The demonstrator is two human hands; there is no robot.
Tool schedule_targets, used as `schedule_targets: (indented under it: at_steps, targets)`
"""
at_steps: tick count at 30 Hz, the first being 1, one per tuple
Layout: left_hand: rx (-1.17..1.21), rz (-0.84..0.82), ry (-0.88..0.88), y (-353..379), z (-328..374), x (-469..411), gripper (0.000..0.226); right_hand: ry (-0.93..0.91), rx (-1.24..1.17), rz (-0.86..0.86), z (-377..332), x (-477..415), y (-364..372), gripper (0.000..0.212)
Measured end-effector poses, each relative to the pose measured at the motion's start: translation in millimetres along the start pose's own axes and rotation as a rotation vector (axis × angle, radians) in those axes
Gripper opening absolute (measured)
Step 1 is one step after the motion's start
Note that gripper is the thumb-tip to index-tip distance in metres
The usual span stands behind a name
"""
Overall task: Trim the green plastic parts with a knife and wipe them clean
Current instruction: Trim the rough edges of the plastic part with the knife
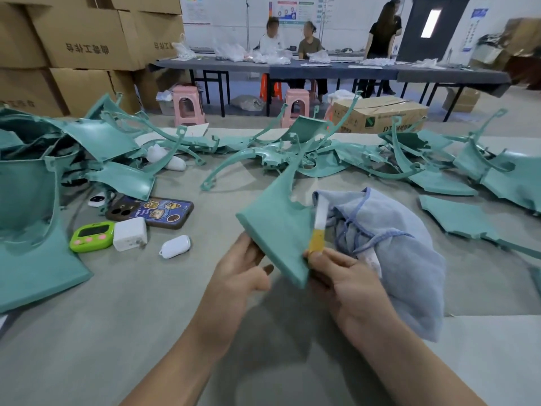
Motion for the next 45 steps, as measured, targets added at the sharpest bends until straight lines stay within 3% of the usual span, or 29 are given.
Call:
schedule_targets:
  at_steps: [2, 4, 7, 10, 13, 17, 22, 25, 29, 32, 35, 38, 40, 42, 45]
  targets:
    - [0.031, 0.157, 0.002, -5.5, -5.1, -4.3, 0.046, -0.016, 0.134, -0.069, 4.5, 4.6, 8.5, 0.012]
    - [0.097, 0.296, -0.079, -15.2, -15.3, -6.2, 0.03, -0.012, 0.216, -0.145, 7.5, 7.5, 11.8, 0.014]
    - [0.145, 0.327, -0.099, -27.4, -17.3, -10.0, 0.033, -0.021, 0.361, -0.147, 6.4, 8.4, 11.9, 0.014]
    - [-0.177, 0.432, 0.185, -46.0, 12.9, -6.3, 0.049, -0.149, 0.424, 0.015, -9.4, 5.6, 1.0, 0.018]
    - [-0.586, 0.475, 0.364, -53.0, 32.7, 2.6, 0.06, -0.368, 0.472, -0.041, -33.5, 14.1, 5.1, 0.024]
    - [-0.683, 0.439, 0.433, -46.3, 33.6, 7.5, 0.053, -0.52, 0.678, -0.165, -37.9, 32.2, 20.4, 0.026]
    - [-0.717, 0.41, 0.455, -43.5, 31.9, 8.1, 0.054, -0.588, 0.861, -0.156, -38.9, 36.4, 24.6, 0.026]
    - [-0.745, 0.403, 0.481, -41.1, 33.7, 8.8, 0.056, -0.598, 0.912, 0.0, -50.3, 20.6, 12.6, 0.02]
    - [-0.729, 0.404, 0.489, -45.0, 33.4, 9.5, 0.052, -0.504, 1.076, 0.559, -81.8, -12.9, -43.4, 0.029]
    - [-0.693, 0.424, 0.449, -47.6, 30.2, 9.3, 0.062, -0.473, 1.016, 0.722, -85.3, -20.4, -70.1, 0.033]
    - [-0.671, 0.44, 0.425, -48.9, 27.0, 8.4, 0.067, -0.572, 0.724, 0.463, -75.4, -17.3, -54.1, 0.026]
    - [-0.685, 0.43, 0.438, -48.0, 27.3, 8.5, 0.064, -0.677, 0.769, 0.103, -70.4, -7.0, -15.7, 0.022]
    - [-0.719, 0.414, 0.461, -45.7, 29.2, 9.1, 0.062, -0.697, 0.84, 0.017, -64.6, -2.5, -1.6, 0.026]
    - [-0.736, 0.411, 0.456, -45.3, 30.9, 8.8, 0.063, -0.706, 0.935, 0.142, -65.8, -5.0, -6.3, 0.028]
    - [-0.724, 0.416, 0.416, -47.7, 30.0, 8.8, 0.064, -0.53, 1.117, 0.56, -80.1, -16.4, -45.8, 0.037]
Point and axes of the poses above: each hand's wrist, its own x-axis away from the middle knuckle, its own y-axis out of the palm, z = x × y, the point moved 6 cm from there along -x, towards the middle knuckle
